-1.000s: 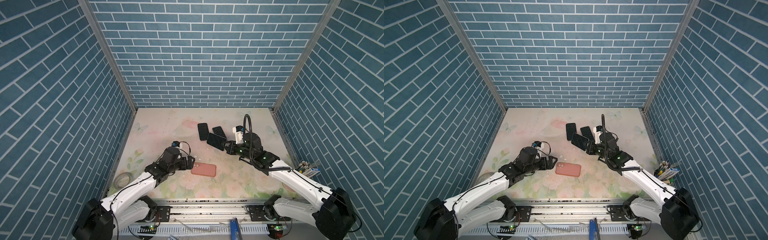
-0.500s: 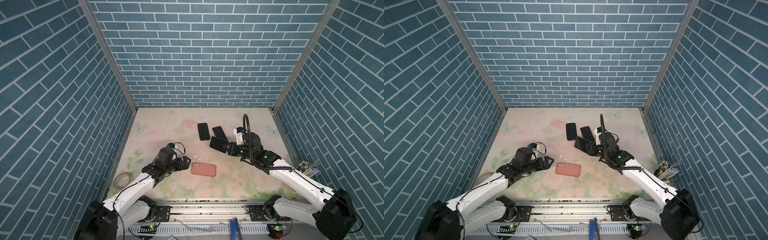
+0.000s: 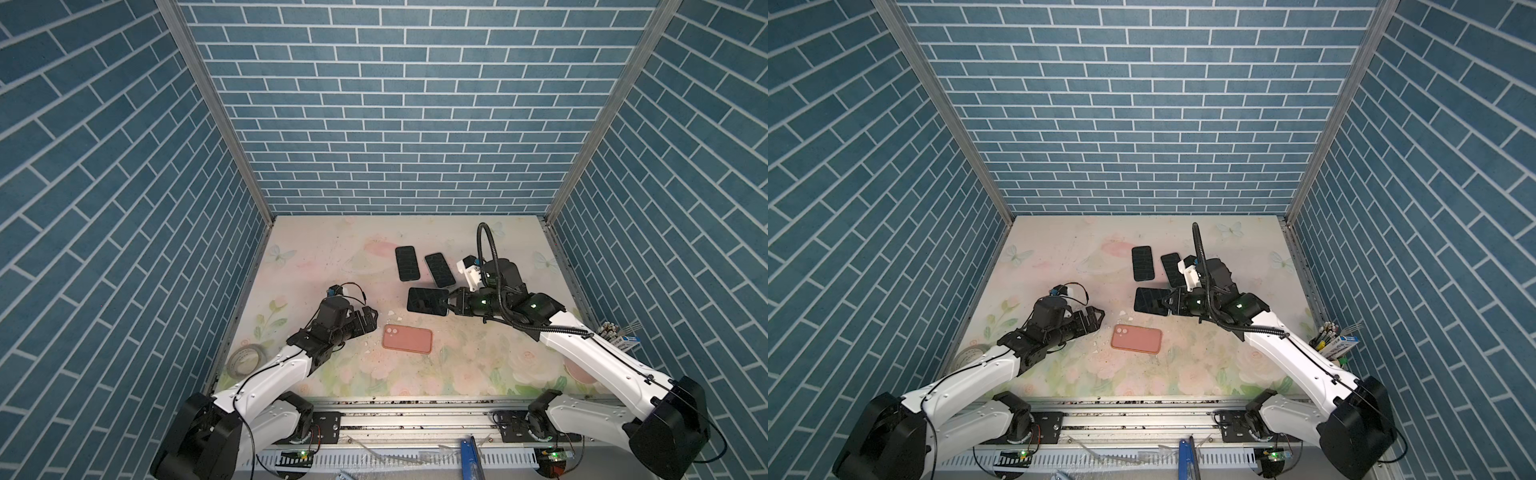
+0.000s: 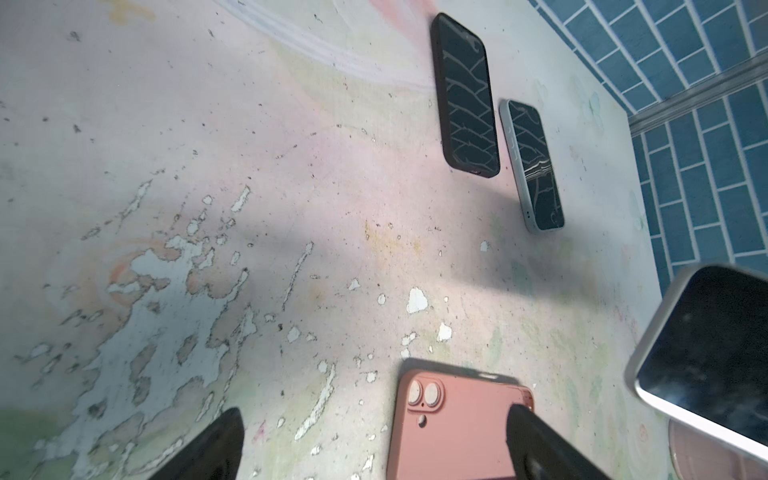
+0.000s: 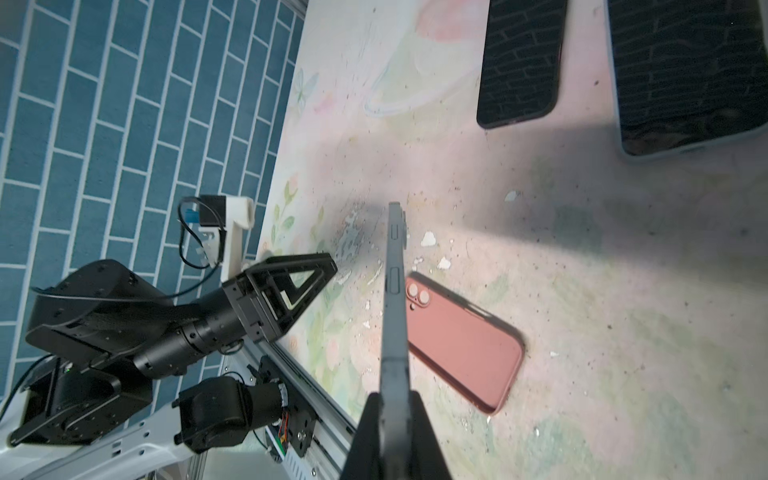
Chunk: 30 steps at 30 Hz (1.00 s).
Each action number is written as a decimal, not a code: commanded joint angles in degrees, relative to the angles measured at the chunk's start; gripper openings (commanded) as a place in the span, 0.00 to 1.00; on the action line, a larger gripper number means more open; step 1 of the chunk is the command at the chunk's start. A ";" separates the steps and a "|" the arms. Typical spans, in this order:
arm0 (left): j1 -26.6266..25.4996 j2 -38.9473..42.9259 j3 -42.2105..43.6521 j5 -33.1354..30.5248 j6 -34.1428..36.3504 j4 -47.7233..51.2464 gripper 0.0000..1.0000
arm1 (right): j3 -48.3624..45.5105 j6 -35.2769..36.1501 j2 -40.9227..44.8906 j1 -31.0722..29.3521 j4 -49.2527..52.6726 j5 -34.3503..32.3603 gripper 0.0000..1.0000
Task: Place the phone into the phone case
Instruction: 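Lower the black phone into the pink case with the right gripper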
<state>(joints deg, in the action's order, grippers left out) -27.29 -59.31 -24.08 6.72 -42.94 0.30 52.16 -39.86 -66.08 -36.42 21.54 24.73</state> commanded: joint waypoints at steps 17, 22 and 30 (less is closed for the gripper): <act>-0.73 4.00 3.43 13.27 -0.31 1.94 0.97 | 2.93 -0.57 -0.44 1.63 6.03 4.43 0.00; -0.70 -2.98 0.90 15.50 1.60 1.01 0.93 | 0.04 -3.30 -3.25 1.62 0.88 10.98 0.00; -0.66 -12.36 -1.12 18.56 1.84 -4.18 0.73 | -6.86 -8.78 -4.57 1.57 -9.54 12.36 0.00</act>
<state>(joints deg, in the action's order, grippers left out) -27.77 -70.67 -23.46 23.68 -42.22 -1.32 44.51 -46.65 -70.54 -34.96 18.44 34.35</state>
